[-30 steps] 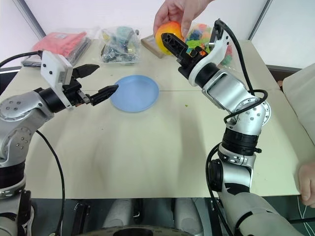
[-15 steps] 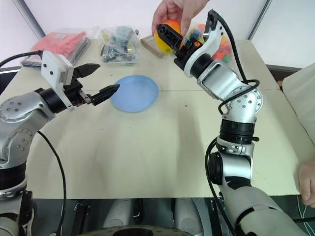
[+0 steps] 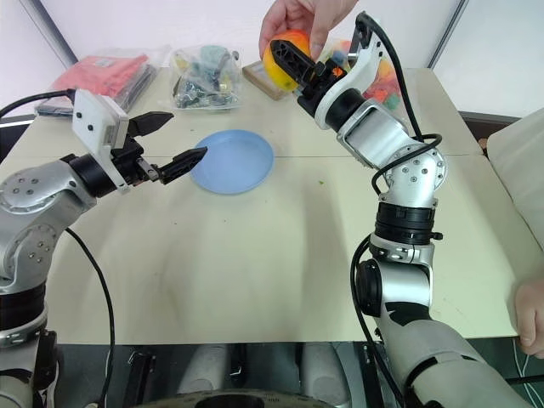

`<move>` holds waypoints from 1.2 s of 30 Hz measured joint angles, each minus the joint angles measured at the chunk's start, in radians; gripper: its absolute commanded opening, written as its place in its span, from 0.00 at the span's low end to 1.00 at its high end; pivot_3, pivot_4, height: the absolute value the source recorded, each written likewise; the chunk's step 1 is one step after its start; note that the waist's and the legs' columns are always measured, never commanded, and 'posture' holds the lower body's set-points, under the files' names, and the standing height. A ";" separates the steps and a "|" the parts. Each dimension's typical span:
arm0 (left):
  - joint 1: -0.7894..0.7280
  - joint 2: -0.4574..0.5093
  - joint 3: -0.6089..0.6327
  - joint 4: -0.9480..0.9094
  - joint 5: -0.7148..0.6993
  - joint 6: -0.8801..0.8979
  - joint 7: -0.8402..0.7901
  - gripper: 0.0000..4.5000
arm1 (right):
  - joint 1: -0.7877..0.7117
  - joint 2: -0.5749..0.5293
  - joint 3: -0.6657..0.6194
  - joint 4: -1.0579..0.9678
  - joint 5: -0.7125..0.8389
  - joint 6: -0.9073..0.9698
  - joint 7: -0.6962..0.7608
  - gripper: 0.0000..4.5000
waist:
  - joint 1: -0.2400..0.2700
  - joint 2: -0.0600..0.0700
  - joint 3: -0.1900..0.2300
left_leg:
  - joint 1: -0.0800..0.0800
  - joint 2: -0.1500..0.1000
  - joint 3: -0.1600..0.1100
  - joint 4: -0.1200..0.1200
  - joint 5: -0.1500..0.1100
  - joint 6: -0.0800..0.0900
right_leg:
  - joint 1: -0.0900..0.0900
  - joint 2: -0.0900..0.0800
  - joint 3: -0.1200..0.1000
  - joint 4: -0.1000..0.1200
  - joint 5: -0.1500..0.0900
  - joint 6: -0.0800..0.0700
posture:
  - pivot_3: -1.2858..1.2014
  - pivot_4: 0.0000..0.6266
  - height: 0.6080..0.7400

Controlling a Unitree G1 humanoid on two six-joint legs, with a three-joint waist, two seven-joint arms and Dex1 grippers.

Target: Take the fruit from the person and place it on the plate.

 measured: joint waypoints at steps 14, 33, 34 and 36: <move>0.100 0.027 0.174 -0.035 -0.086 0.142 0.071 1.00 | 0.109 -0.098 0.454 -0.043 -0.519 -0.073 0.290 0.65 | -0.005 0.000 0.000 | 0.000 0.000 -0.002 -0.001 0.000 0.000 | -0.002 0.001 0.001 0.000 0.000 0.000 | 0.52 0.24 0.93; 0.352 0.082 0.315 -0.158 -0.217 0.318 0.111 1.00 | -0.038 0.186 0.538 0.656 -0.992 -0.622 0.560 0.65 | -0.003 0.000 0.000 | 0.000 0.000 -0.002 -0.001 0.000 0.000 | -0.001 -0.001 0.000 0.000 0.000 0.000 | 0.52 0.24 0.93; 0.353 0.082 0.315 -0.157 -0.217 0.318 0.111 1.00 | -0.045 0.193 0.530 0.681 -1.005 -0.638 0.564 0.76 | -0.002 0.000 0.000 | 0.000 0.000 -0.002 -0.001 0.000 -0.001 | -0.001 -0.001 0.000 0.000 0.000 0.000 | 0.52 0.24 0.93; 0.352 0.082 0.314 -0.158 -0.217 0.317 0.111 1.00 | -0.053 0.201 0.519 0.717 -1.024 -0.666 0.568 0.94 | -0.003 0.000 0.000 | 0.000 0.000 -0.002 -0.001 0.000 -0.001 | -0.001 -0.001 0.000 0.000 0.000 0.000 | 0.52 0.24 0.93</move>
